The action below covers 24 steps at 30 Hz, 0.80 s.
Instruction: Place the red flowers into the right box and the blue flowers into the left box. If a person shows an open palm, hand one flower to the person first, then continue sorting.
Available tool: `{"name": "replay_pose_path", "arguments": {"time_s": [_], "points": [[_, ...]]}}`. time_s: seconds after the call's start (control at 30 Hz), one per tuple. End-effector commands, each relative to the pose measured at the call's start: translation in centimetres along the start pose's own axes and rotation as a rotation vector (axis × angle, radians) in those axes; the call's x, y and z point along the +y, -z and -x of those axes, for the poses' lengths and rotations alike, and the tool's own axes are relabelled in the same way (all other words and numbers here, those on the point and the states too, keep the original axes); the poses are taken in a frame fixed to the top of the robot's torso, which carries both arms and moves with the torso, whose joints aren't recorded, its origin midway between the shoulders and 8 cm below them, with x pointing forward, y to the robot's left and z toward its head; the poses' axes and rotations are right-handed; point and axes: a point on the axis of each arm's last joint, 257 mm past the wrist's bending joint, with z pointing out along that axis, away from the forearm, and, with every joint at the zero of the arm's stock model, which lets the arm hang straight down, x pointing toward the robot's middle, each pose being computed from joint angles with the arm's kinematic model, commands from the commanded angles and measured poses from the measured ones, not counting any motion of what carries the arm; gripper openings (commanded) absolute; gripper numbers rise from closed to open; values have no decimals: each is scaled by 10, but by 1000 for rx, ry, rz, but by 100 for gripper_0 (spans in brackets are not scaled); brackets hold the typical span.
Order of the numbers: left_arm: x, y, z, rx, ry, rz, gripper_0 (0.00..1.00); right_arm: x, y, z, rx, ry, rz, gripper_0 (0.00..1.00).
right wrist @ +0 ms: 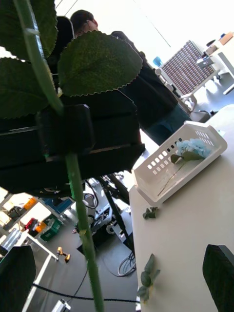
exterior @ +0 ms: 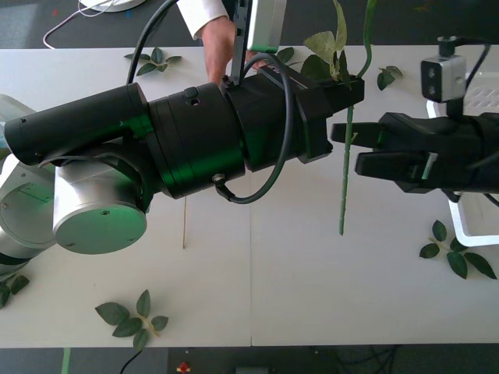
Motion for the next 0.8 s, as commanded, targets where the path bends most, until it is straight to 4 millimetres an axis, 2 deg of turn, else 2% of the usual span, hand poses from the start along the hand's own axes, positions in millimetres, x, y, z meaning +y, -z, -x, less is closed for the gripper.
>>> {"name": "replay_pose_path", "arguments": {"time_s": [0.03, 0.07, 0.17, 0.2, 0.23, 0.8], "points": [[-8, -1, 13, -6, 10, -23, 0, 13, -21, 11, -8, 56, 54, 100], [-8, -1, 13, -6, 10, -23, 0, 13, -22, 10, -5, 54, 55, 94], [-8, -1, 13, -6, 10, -23, 0, 14, -25, 8, -4, 46, 62, 33], [-8, -1, 13, -6, 10, -23, 0, 14, -25, 8, -6, 43, 64, 6], [-8, -1, 13, -6, 10, -23, 0, 15, -26, 8, -8, 38, 69, 0], [-8, -1, 13, -6, 10, -23, 1, 18, -30, 13, -27, 17, 83, 0]]}}
